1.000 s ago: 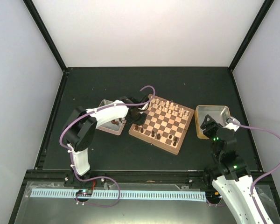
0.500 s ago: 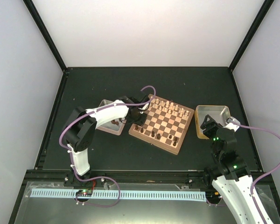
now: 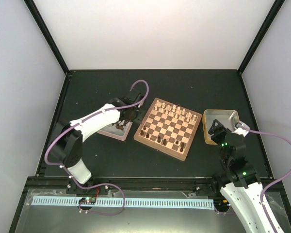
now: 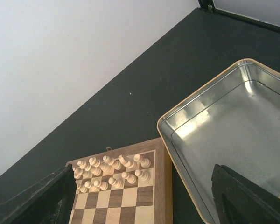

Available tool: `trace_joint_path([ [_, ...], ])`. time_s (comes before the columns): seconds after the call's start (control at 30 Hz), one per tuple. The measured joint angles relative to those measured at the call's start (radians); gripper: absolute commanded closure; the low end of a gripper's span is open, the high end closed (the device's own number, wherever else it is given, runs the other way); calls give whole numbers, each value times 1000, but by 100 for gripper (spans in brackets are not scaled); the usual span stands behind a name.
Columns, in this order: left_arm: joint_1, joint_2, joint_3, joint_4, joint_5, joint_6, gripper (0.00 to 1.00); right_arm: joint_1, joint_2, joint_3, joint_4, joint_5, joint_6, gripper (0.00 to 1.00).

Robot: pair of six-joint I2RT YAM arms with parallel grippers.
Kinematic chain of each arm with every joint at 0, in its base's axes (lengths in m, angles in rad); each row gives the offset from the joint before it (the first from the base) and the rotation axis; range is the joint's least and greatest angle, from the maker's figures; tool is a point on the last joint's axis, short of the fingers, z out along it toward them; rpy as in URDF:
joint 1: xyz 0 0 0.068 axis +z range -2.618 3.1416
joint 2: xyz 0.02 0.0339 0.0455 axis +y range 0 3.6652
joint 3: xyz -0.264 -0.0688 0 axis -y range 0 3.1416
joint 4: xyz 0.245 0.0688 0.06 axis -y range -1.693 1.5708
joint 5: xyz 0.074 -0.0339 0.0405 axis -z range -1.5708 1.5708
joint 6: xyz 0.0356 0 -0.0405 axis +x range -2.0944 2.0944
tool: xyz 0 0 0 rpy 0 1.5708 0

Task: Set up the chess pieces on the board
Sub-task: Place the chess piece on the chessboard, then pick up the chess piece from the storage box.

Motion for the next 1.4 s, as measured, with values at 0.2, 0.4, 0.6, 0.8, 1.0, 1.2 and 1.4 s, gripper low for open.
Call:
trace_joint_path([
  [0.2,105,-128,-150,58,-47,-67,45,0,0,0,0,-4,0,20],
  [0.4,192,-169,-271,118,-73,-128,47,0,0,0,0,-10,0,20],
  [0.6,238,-148,-313,165,-67,-154,59,0,1,0,0,-14,0,20],
  [0.8,267,-101,-313,199,-60,-160,61,0,1,0,0,-17,0,20],
  [1.0,282,-64,-313,219,-47,-160,67,0,5,0,0,-17,0,20],
  [1.2,288,-26,-313,225,-32,-160,76,0,10,-1,0,-17,0,20],
  [1.4,288,-10,-313,232,-23,-159,86,0,10,-1,1,-17,0,20],
])
